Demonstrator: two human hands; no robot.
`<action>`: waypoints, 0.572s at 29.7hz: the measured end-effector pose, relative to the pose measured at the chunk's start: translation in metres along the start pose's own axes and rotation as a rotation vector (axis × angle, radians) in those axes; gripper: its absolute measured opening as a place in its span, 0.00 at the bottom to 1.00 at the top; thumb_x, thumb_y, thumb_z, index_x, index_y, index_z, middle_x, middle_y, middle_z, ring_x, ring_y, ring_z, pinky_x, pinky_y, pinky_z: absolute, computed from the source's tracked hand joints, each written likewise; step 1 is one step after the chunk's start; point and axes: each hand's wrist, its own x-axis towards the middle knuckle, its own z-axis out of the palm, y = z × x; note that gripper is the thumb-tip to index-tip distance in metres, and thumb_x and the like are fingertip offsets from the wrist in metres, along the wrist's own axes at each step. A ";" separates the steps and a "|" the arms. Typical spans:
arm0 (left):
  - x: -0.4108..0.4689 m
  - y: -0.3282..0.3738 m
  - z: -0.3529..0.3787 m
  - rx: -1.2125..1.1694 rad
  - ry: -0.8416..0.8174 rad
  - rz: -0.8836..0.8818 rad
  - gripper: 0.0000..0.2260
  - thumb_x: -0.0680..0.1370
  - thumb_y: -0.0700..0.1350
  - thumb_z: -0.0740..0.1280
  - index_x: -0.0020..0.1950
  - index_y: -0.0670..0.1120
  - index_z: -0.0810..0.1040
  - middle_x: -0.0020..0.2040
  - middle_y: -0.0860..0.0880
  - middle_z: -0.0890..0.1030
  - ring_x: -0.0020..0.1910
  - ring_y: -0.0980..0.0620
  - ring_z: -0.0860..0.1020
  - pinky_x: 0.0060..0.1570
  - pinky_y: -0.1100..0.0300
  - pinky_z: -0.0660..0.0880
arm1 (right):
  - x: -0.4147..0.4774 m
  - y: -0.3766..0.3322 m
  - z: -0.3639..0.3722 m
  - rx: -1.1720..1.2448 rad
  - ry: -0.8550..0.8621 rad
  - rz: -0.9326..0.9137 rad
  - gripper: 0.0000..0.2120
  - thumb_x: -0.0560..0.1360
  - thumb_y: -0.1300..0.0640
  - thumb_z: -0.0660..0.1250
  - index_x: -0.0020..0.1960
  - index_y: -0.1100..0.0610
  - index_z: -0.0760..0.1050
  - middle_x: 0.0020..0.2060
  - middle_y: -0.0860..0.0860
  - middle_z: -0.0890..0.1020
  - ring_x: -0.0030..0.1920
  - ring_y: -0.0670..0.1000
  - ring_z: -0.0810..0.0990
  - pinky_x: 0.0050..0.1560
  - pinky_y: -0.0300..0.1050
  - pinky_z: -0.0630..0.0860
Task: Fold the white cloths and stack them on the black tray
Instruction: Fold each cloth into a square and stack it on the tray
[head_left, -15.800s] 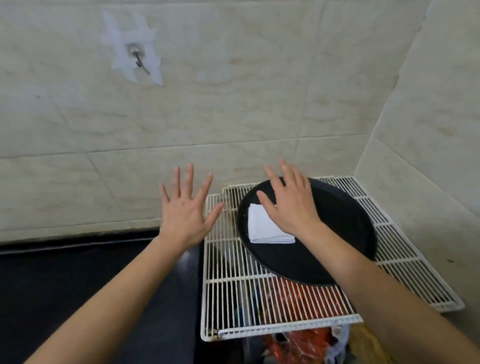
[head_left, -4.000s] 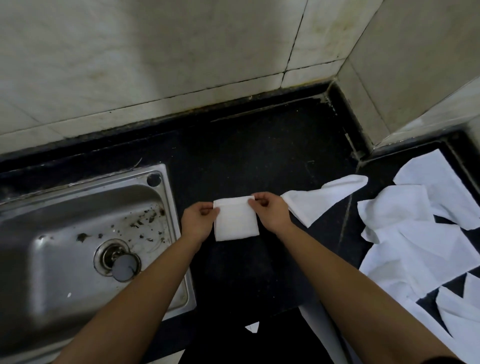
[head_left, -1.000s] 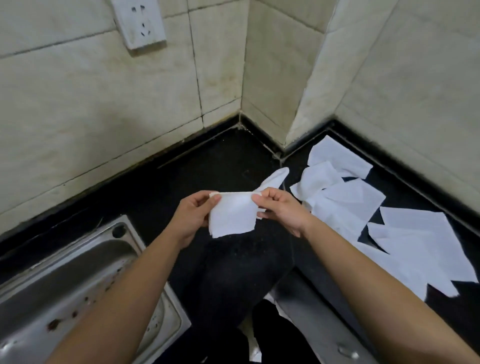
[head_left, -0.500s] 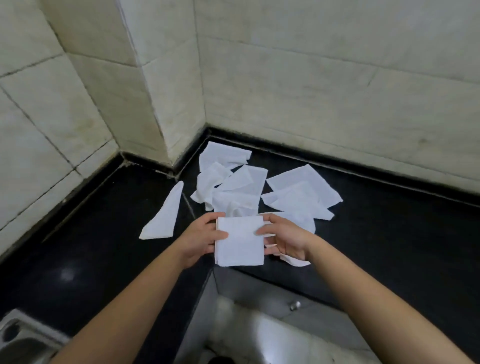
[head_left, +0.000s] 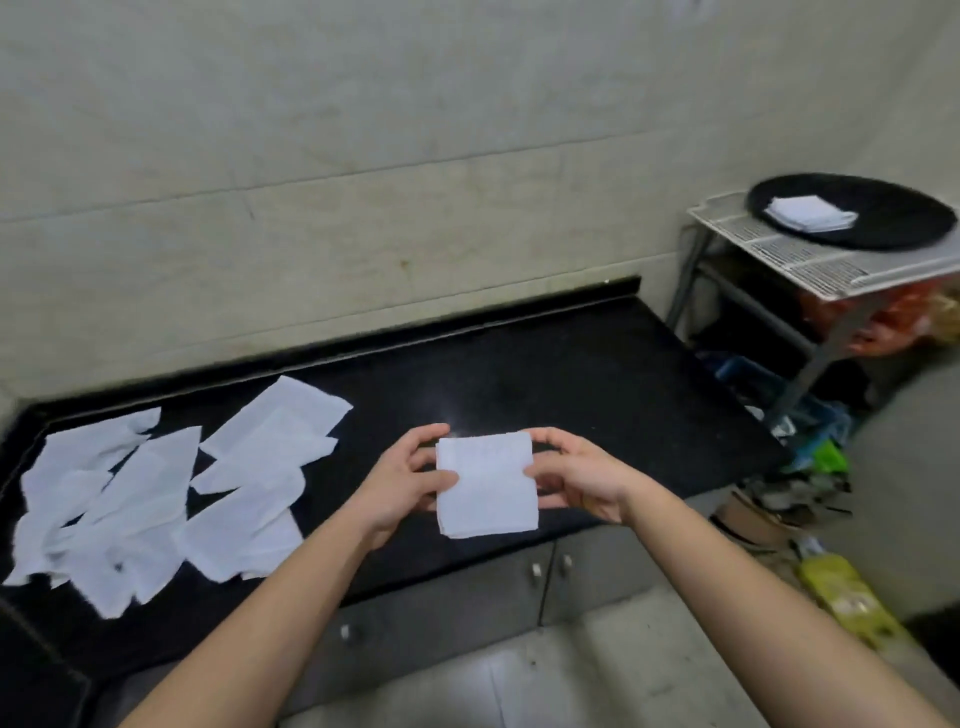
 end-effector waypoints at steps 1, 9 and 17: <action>0.011 0.009 0.029 0.003 -0.040 0.005 0.25 0.75 0.33 0.69 0.67 0.52 0.71 0.57 0.48 0.83 0.50 0.48 0.82 0.39 0.56 0.75 | -0.016 -0.001 -0.028 0.029 0.043 -0.016 0.19 0.76 0.67 0.66 0.64 0.52 0.75 0.56 0.57 0.84 0.55 0.58 0.84 0.54 0.55 0.81; 0.087 0.047 0.194 0.044 -0.234 0.031 0.24 0.74 0.30 0.68 0.67 0.49 0.73 0.59 0.47 0.82 0.52 0.47 0.82 0.43 0.52 0.77 | -0.093 0.002 -0.183 0.186 0.287 -0.126 0.18 0.77 0.64 0.67 0.64 0.51 0.76 0.53 0.54 0.85 0.50 0.52 0.84 0.54 0.53 0.81; 0.197 0.073 0.330 0.034 -0.329 0.075 0.24 0.73 0.29 0.68 0.65 0.49 0.75 0.59 0.47 0.82 0.50 0.49 0.82 0.39 0.56 0.77 | -0.100 -0.017 -0.325 0.270 0.531 -0.177 0.16 0.78 0.65 0.65 0.62 0.51 0.77 0.49 0.51 0.86 0.50 0.51 0.85 0.57 0.54 0.81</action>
